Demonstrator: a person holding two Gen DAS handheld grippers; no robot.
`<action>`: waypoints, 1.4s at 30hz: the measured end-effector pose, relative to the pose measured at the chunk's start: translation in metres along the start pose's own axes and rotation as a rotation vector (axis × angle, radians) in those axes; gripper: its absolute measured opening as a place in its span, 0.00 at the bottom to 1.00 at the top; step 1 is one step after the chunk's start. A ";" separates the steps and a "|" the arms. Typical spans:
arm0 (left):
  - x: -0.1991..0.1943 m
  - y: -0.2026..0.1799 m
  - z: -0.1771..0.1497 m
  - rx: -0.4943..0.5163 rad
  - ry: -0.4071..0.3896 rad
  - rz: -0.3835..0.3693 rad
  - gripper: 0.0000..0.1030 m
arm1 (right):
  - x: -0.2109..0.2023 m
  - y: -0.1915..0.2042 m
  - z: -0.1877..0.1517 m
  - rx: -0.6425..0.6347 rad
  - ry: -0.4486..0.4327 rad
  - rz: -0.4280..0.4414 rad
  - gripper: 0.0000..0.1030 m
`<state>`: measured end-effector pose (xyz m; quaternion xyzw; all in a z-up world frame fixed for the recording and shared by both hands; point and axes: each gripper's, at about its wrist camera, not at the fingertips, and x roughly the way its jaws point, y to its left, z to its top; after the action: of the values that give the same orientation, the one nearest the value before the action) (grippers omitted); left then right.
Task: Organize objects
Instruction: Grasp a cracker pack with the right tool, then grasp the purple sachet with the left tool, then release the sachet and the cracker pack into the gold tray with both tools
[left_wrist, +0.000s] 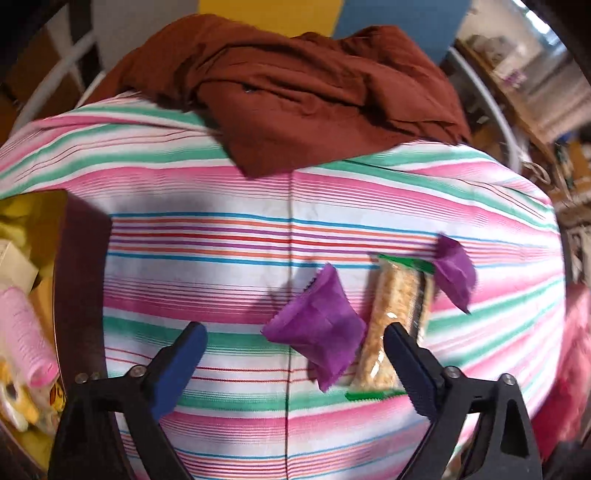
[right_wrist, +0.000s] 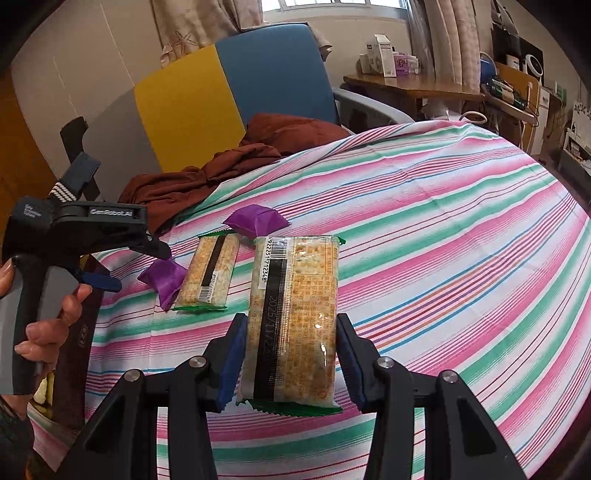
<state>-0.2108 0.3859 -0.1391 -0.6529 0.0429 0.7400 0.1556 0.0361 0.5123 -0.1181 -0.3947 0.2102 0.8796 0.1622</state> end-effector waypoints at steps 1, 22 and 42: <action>0.003 0.000 0.001 -0.019 0.011 0.007 0.87 | 0.000 -0.002 -0.001 0.005 -0.003 0.005 0.46; 0.006 -0.010 -0.009 -0.094 -0.008 0.075 0.46 | -0.005 -0.024 -0.008 0.035 -0.014 0.048 0.46; -0.110 0.093 -0.069 0.021 -0.211 0.091 0.43 | -0.041 0.044 -0.006 -0.131 -0.051 0.072 0.46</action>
<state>-0.1610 0.2598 -0.0539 -0.5671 0.0636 0.8105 0.1322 0.0455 0.4665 -0.0800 -0.3743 0.1623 0.9064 0.1095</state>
